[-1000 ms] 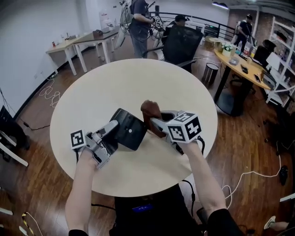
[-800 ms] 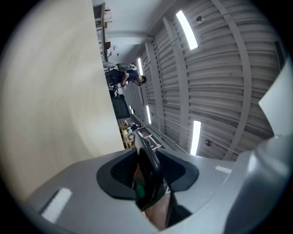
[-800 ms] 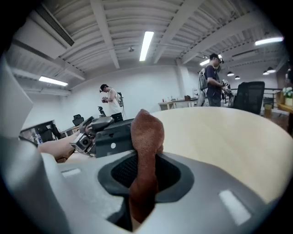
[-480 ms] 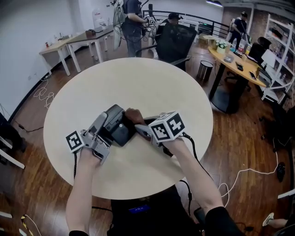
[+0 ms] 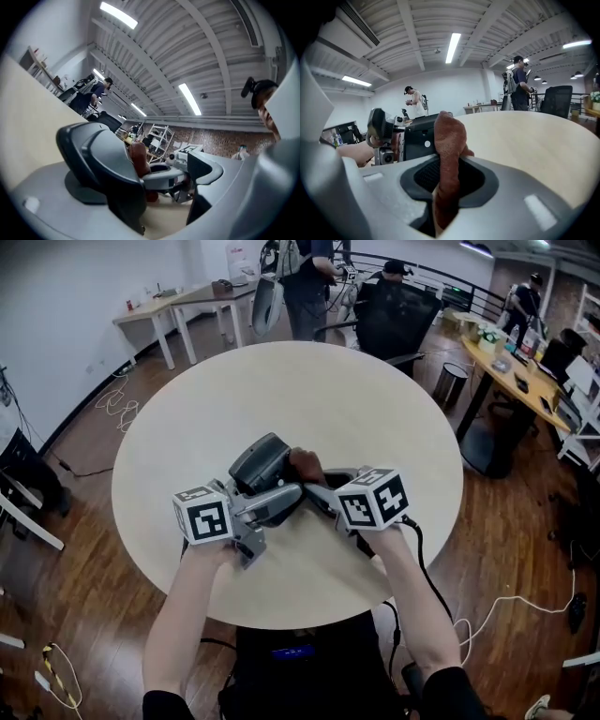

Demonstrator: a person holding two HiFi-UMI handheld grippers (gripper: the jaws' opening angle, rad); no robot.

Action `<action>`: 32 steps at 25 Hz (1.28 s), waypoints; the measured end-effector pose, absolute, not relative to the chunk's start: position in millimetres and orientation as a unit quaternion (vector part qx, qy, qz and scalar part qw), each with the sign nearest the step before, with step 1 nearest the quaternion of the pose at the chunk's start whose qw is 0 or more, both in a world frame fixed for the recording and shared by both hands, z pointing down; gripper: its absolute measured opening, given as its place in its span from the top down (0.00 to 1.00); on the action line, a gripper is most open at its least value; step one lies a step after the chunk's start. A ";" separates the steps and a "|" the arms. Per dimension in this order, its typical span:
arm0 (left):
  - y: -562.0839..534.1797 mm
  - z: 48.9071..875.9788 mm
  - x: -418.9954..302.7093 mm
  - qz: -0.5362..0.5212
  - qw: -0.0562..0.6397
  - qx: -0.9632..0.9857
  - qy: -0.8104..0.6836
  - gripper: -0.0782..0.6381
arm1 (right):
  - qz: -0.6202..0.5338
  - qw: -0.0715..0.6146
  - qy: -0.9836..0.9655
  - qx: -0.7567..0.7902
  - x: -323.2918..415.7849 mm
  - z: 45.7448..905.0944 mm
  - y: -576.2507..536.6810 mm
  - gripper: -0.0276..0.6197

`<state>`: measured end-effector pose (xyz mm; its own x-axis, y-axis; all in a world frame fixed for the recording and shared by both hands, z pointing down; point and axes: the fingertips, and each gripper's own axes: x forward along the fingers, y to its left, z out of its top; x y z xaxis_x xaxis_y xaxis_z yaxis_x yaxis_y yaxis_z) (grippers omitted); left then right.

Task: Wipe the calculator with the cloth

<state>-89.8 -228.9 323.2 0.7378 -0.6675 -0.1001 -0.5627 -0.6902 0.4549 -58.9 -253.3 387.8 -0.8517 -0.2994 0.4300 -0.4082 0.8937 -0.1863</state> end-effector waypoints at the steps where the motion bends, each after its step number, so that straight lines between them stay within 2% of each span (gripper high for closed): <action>1: -227.3 326.8 -84.7 -0.109 0.190 0.915 -0.339 0.16 | 0.139 0.195 -0.953 0.183 -57.5 387.6 -253.1 0.82; 3: -225.1 334.5 -82.6 -0.069 0.171 0.919 -0.349 0.21 | 0.144 0.188 -0.956 0.173 -55.0 387.2 -251.4 0.82; 6: -224.8 346.3 -90.5 -0.008 0.145 0.916 -0.374 0.49 | 0.144 0.187 -0.958 0.164 -48.7 386.4 -251.0 0.82; 7: -224.4 348.8 -91.5 0.006 0.137 0.915 -0.379 0.54 | 0.141 0.187 -0.957 0.168 -44.6 383.6 -252.9 0.82; 11: -220.2 348.8 -86.4 0.020 0.113 0.920 -0.375 0.55 | 0.108 0.149 -0.964 0.191 -35.2 332.8 -254.6 0.82; 14: -216.7 344.6 -83.6 0.042 0.078 0.923 -0.375 0.56 | 0.046 0.136 -0.978 0.150 -67.1 280.2 -217.8 0.82; 16: -212.9 342.2 -78.3 0.069 0.042 0.923 -0.375 0.57 | -0.004 0.166 -0.981 0.104 -98.3 267.1 -182.2 0.82; 19: -209.6 340.1 -64.6 0.116 -0.020 0.918 -0.379 0.60 | -0.074 0.244 -0.964 0.076 -120.5 276.4 -158.2 0.82; 21: -207.1 341.0 -57.1 0.137 -0.048 0.913 -0.381 0.62 | -0.089 0.273 -0.954 0.090 -113.2 282.9 -167.1 0.82; 28: -204.0 341.9 -56.0 0.149 -0.065 0.908 -0.385 0.66 | -0.055 0.263 -0.933 0.238 -42.1 280.0 -247.6 0.82; 32: -202.9 340.0 -53.1 0.155 -0.076 0.908 -0.381 0.66 | -0.058 0.219 -0.943 0.243 -35.3 259.6 -231.0 0.82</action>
<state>-53.1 -202.9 340.0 0.6618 -0.7158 0.2231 -0.6690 -0.6981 -0.2551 -35.3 -231.0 259.6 -0.7860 -0.4835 0.3853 -0.4330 0.8753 0.2152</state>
